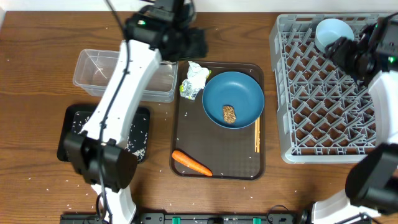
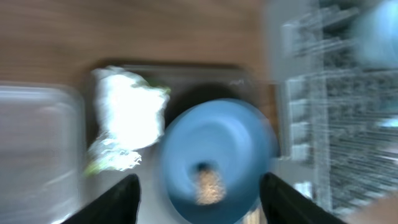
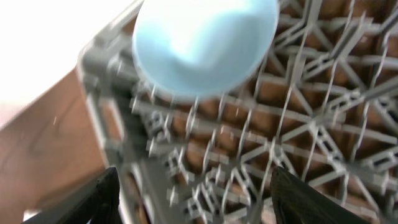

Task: Sort waste into correct bins and load items into the dishwasher rack
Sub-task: 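Lower the light-blue bowl into the rack corner and release with right gripper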

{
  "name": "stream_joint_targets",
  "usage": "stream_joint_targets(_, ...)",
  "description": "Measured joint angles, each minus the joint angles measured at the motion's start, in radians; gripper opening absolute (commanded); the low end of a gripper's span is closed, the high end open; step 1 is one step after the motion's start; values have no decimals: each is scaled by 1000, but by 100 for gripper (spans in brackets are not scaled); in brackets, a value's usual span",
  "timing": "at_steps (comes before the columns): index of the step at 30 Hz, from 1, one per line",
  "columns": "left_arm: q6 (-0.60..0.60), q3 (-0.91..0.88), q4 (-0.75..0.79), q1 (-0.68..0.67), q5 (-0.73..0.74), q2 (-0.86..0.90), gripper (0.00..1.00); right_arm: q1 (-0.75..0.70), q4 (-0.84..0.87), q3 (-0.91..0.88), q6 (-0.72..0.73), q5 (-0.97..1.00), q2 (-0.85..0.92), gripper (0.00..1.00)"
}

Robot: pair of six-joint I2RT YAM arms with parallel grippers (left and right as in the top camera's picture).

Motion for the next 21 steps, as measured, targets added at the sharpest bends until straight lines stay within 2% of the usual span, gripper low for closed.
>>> stream_joint_targets(2, 24, 0, -66, 23, -75, -19, 87, -10, 3, 44, 37, 11, 32, 66)
stream_joint_targets(3, 36, 0, -102, 34, -113, -27, 100, -20, 6, 66, 66, 18, 47, 65)
stream_joint_targets(9, 45, 0, -233, 84, -245, -45, 98, -81, 79, 91, 219, 35, 105, 62)
stream_joint_targets(17, 46, 0, -259, 110, -283, -45, 98, -85, 99, 92, 303, 29, 209, 61)
stream_joint_targets(21, 46, 0, -260, 110, -285, -45, 98, -84, 102, 92, 319, 25, 243, 46)
